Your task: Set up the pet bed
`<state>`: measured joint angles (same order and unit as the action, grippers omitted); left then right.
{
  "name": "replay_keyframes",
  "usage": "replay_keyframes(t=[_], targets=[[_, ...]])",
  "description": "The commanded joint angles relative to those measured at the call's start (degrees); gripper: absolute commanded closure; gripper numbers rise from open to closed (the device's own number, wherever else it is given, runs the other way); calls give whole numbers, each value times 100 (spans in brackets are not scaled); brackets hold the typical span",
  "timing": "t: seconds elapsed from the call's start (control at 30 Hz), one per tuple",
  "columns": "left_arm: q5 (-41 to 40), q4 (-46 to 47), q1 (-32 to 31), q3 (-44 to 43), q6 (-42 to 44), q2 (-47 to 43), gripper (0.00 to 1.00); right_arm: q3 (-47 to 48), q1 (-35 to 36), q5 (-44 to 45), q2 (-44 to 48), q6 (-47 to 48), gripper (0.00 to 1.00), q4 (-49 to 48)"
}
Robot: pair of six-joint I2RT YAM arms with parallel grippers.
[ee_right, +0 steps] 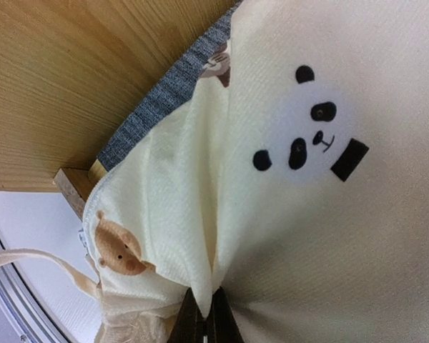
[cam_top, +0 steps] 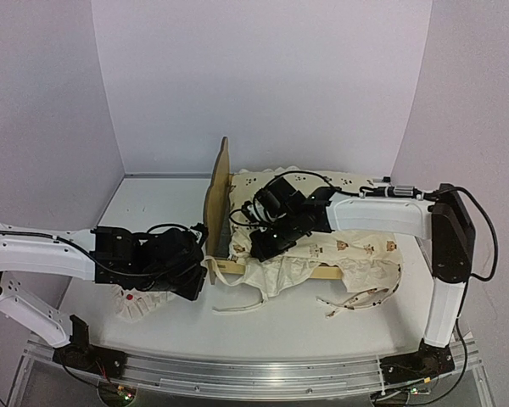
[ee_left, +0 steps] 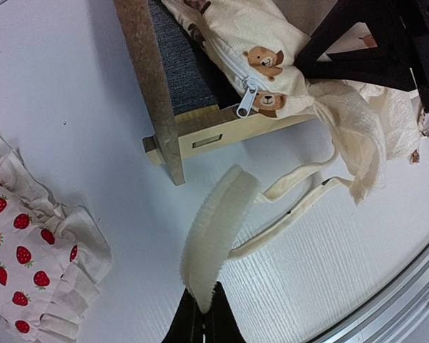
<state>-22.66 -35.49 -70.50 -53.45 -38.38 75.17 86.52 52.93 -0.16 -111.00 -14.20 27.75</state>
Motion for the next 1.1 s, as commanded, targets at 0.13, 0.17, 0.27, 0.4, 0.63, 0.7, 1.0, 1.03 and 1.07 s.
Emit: replay_keyframes(t=[0.13, 0.17, 0.27, 0.4, 0.63, 0.7, 1.0, 1.03, 1.07], targets=[[58, 456, -15, -338, 494, 165, 100, 21, -43, 556, 871, 308, 100, 180], [69, 488, -14, -399, 555, 240, 100, 15, -71, 582, 935, 325, 100, 190], [74, 581, -23, -560, 703, 411, 100, -38, -171, 623, 1125, 375, 100, 205], [87, 690, -13, -809, 878, 631, 100, -133, -390, 615, 1393, 392, 100, 205], [64, 959, -16, -1123, 1162, 961, 100, -195, -669, 593, 1742, 453, 100, 205], [-11, 1109, -10, -1257, 1347, 1119, 100, -201, -748, 640, 1790, 456, 100, 198], [22, 2129, 187, -1853, 2219, 2160, 100, -478, -1121, 961, 2091, 391, 100, 196], [56, 2217, 245, -1881, 2274, 2234, 100, -516, -1148, 982, 2134, 391, 100, 194], [81, 2309, 301, -1907, 2330, 2306, 100, -548, -1172, 995, 2168, 396, 100, 195]])
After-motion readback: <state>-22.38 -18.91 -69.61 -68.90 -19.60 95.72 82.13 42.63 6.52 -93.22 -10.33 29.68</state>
